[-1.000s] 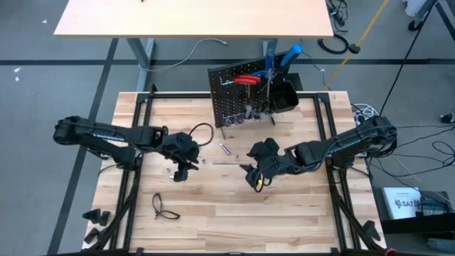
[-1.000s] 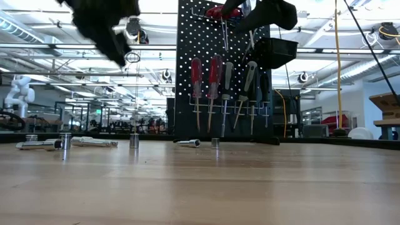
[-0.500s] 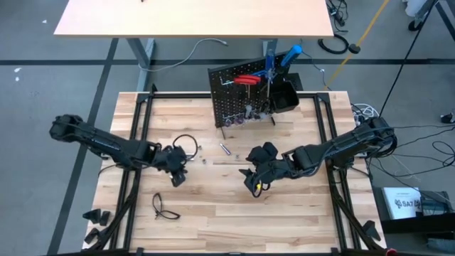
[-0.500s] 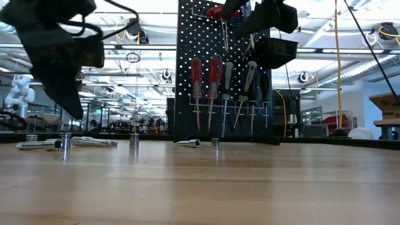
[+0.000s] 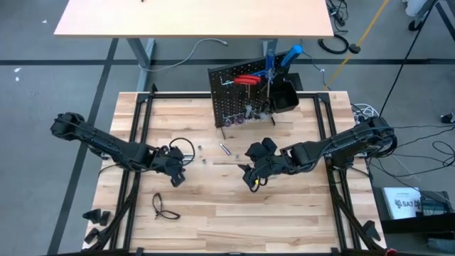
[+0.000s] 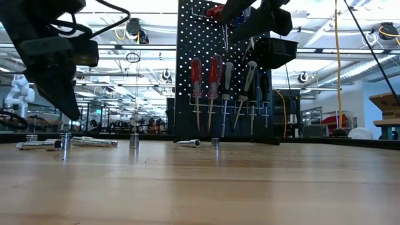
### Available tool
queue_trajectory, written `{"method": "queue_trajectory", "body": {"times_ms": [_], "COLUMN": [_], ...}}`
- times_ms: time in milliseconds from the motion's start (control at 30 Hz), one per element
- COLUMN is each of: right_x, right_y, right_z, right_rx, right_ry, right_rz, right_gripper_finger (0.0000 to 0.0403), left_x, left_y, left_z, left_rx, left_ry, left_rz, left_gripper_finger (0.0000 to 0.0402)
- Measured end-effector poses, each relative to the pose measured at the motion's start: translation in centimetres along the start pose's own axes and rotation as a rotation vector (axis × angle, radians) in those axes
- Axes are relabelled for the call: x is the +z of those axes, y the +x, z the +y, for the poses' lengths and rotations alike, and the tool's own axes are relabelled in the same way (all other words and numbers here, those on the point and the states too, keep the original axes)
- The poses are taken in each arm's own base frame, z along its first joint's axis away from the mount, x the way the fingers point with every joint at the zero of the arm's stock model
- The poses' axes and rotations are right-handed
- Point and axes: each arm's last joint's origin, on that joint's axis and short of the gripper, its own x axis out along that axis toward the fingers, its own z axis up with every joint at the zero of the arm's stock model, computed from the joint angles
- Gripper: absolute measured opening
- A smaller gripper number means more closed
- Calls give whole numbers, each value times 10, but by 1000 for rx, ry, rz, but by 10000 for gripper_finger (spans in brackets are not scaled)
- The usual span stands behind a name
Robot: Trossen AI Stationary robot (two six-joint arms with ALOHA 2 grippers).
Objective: Hang tools onto peg board
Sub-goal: Put the silver socket into the black bin on the pegboard
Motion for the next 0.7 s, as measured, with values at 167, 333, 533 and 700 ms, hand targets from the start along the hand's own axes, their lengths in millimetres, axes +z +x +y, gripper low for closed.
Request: {"method": "queue_trajectory", "body": {"times_ms": [167, 333, 533, 700], "right_x": [1, 1, 1, 1], "right_y": [0, 0, 0, 0], "right_z": [-1, -1, -1, -1], "right_rx": [-2, -1, -1, -1], "right_ry": [-7, -27, -26, -24], "right_rz": [-1, -1, -1, -1], "right_gripper_finger": [247, 247, 247, 247], "left_x": [-4, -9, -13, -15], "left_y": [2, 9, 18, 25], "left_z": [0, 3, 4, 4], "left_rx": [-11, -10, 9, 16], "left_ry": [12, 12, 14, 16], "left_rz": [12, 14, 19, 21], "left_gripper_finger": [149, 215, 263, 264]}}
